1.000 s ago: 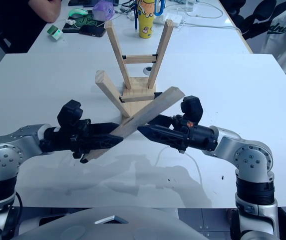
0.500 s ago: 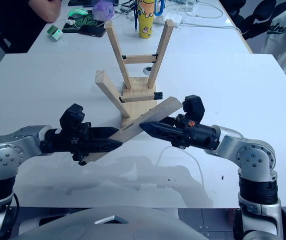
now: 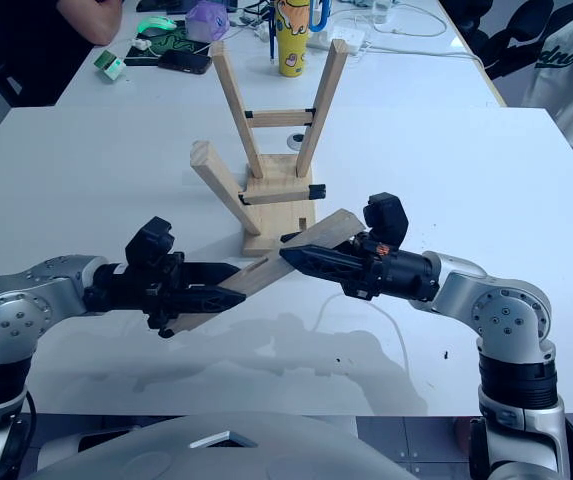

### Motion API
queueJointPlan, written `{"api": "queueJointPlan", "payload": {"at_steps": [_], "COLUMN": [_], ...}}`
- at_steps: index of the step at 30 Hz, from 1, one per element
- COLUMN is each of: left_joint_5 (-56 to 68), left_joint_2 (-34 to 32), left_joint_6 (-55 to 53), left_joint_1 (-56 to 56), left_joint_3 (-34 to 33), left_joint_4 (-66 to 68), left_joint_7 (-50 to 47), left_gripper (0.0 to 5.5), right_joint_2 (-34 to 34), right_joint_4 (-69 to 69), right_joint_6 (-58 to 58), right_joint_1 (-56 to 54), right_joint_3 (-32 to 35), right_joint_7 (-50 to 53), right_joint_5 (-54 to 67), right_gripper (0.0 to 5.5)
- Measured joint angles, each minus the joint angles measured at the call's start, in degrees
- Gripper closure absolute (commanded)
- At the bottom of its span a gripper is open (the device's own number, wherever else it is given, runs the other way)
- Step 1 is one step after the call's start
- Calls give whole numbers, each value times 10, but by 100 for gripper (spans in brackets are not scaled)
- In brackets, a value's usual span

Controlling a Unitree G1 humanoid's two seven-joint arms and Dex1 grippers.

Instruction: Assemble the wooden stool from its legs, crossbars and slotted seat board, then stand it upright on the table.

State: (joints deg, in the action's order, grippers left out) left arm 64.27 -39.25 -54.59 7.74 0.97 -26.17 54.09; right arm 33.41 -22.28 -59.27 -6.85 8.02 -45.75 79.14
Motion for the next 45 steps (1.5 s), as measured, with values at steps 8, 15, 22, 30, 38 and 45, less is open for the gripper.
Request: {"api": "queueJointPlan", "payload": {"at_steps": [8, 15, 22, 30, 38, 45], "left_joint_5": [30, -89, -400, -739, -821, -880], "left_joint_2": [28, 2, 13, 100, 189, 190], "left_joint_6": [2, 66, 263, 428, 468, 409], "left_joint_1": [14, 2, -17, 77, 151, 160], "left_joint_3": [-40, -14, 158, 355, 359, 362], "left_joint_4": [8, -26, -7, 202, 288, 300], "left_joint_7": [-51, -55, -98, -186, -226, -198], "left_gripper": [241, 241, 241, 241, 241, 241], "right_joint_2": [13, 93, 205, 238, 222, 200], "right_joint_4": [17, 63, 185, 310, 325, 313], "right_joint_6": [7, 26, 67, 128, 130, 128], "right_joint_1": [16, 46, 3, -103, -124, -131], "right_joint_3": [-1, 17, 51, 27, 23, 26], "right_joint_7": [-8, -81, -177, -258, -275, -270], "right_joint_5": [-49, -136, -223, -321, -343, -343], "right_gripper": [344, 344, 344, 344, 344, 344]}}
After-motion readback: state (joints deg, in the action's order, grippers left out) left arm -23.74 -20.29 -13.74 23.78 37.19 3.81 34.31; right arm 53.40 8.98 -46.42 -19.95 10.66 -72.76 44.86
